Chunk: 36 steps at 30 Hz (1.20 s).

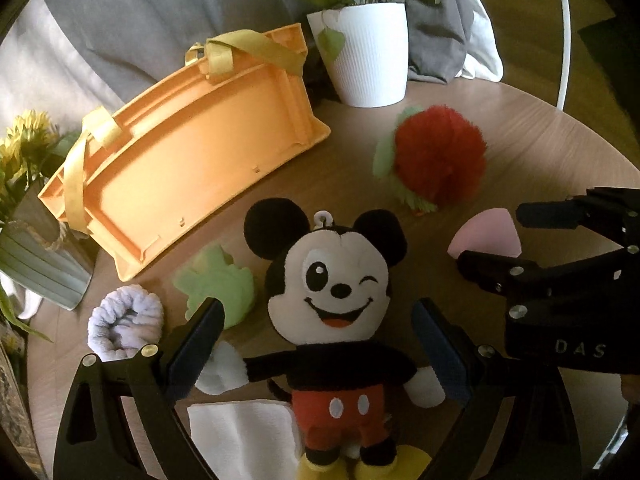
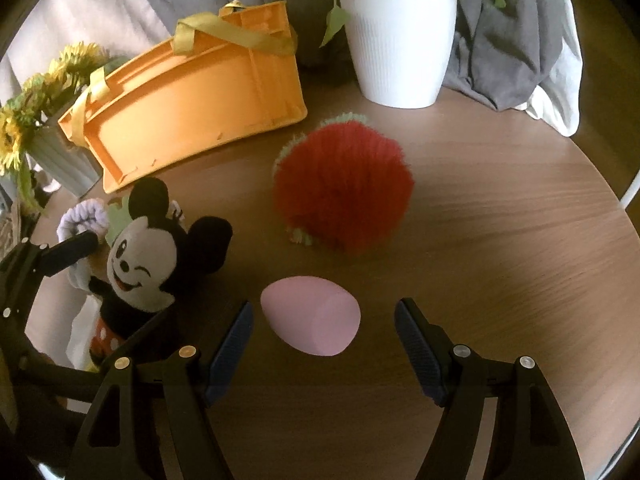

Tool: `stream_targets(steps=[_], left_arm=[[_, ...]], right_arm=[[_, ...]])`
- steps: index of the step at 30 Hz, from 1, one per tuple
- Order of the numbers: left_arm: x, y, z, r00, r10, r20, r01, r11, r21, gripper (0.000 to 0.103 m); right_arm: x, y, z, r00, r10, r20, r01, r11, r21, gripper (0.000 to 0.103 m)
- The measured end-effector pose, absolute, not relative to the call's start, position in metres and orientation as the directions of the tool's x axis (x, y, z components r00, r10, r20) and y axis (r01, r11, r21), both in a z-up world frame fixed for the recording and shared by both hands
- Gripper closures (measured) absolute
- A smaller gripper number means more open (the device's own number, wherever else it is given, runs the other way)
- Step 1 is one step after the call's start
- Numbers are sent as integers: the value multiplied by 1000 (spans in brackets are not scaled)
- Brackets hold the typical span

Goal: Organize soft objects
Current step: 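Grasp the Mickey plush with the left tool while the right tool grasps the pink sponge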

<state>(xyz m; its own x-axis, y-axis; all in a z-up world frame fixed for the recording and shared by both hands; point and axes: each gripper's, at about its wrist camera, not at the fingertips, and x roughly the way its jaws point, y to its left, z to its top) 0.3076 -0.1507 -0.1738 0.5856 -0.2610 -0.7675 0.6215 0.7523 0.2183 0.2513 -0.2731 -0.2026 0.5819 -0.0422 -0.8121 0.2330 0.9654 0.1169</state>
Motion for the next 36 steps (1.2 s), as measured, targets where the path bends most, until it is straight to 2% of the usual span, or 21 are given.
stream_targets(steps=[2, 8, 10, 11, 16, 27, 36], left_arm=[[308, -151, -176, 586, -253, -770, 616, 756, 220, 10], [310, -151, -180, 573, -258, -778, 617, 761, 202, 25], [309, -150, -180, 566, -264, -781, 615, 766, 187, 40], [309, -149, -180, 563, -266, -782, 612, 771, 179, 40], [309, -144, -177, 553, -276, -786, 590, 796, 136, 43], [294, -138, -154, 584, -284, -760, 534, 840, 96, 43], [282, -125, -120, 655, -270, -706, 450, 890, 77, 43]], right_arm=[[252, -272, -204, 579, -41, -814, 227, 967, 113, 33], [255, -273, -207, 579, -22, -815, 206, 971, 120, 44], [256, -272, -206, 585, -12, -811, 190, 974, 122, 50], [256, -271, -206, 588, -3, -809, 180, 975, 127, 54], [255, -269, -205, 594, -3, -804, 170, 978, 122, 57], [240, -270, -181, 634, -4, -773, 159, 979, 125, 57], [226, -266, -148, 681, 9, -732, 137, 981, 139, 57]])
